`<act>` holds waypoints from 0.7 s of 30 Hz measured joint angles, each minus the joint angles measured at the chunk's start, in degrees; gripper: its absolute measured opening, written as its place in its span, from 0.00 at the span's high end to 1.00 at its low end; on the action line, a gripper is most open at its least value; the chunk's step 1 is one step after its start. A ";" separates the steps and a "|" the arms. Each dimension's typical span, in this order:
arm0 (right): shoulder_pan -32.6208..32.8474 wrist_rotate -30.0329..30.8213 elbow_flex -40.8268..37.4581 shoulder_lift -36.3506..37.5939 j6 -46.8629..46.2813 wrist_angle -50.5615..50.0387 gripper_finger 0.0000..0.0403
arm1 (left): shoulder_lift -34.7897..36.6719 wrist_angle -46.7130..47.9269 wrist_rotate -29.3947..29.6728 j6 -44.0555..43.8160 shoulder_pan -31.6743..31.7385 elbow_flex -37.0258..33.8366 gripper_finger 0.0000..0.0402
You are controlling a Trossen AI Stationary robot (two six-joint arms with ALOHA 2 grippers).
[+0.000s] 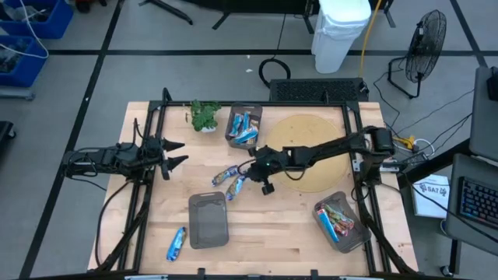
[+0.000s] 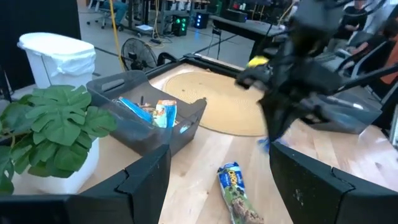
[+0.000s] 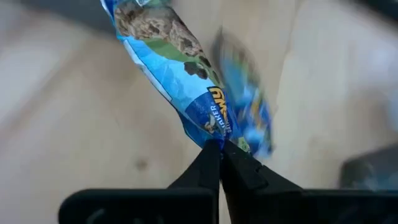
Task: Pick and place Granola Bars by type
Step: Put the blue granola bar into the bottom left black bin
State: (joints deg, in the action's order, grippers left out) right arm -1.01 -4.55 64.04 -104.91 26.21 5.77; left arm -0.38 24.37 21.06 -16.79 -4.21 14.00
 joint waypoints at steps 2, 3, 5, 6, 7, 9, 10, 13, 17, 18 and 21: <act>1.14 0.01 0.01 3.07 0.01 -0.03 1.00 | 0.00 -0.51 -0.65 -0.84 0.00 0.00 0.32; 1.58 0.01 0.01 4.63 0.01 0.15 1.00 | -0.13 -1.16 -1.34 -1.19 0.00 -0.07 0.32; 2.16 -0.08 -0.03 7.80 -0.32 0.24 1.00 | -1.36 -6.12 -3.02 -0.39 0.00 -1.37 0.32; 2.28 -0.26 -0.26 9.27 -0.79 1.10 1.00 | -2.33 -10.05 -4.23 1.40 -0.01 -2.86 0.32; 2.31 -0.55 -0.87 10.72 -1.26 2.39 1.00 | -3.71 -15.79 -5.77 4.14 -0.02 -4.85 0.32; 1.90 -2.89 -2.34 13.05 -2.61 4.73 1.00 | -7.40 -29.30 -8.51 11.64 -0.06 -9.61 0.32; 1.53 -4.23 -3.26 14.08 -3.69 6.04 1.00 | -9.59 -36.62 -9.52 16.52 -0.10 -12.03 0.32; -0.10 -8.72 -6.44 16.45 -7.97 10.20 1.00 | -16.40 -43.68 -10.56 26.72 -0.54 -12.28 0.32; -2.11 -12.42 -10.82 17.44 -12.49 17.48 1.00 | -25.48 -56.99 -11.09 31.14 -1.18 -11.41 0.32; -2.41 -13.04 -11.57 17.39 -13.03 18.71 1.00 | -27.79 -59.82 -11.37 32.87 -1.20 -11.41 0.32; -3.08 -13.77 -12.40 17.34 -13.67 19.88 1.00 | -34.35 -66.61 -11.65 38.23 -1.19 -11.39 0.32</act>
State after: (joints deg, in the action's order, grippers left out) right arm -4.09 -18.32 51.64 -87.57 12.54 25.66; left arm -34.73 -42.25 9.41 21.44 -5.39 2.61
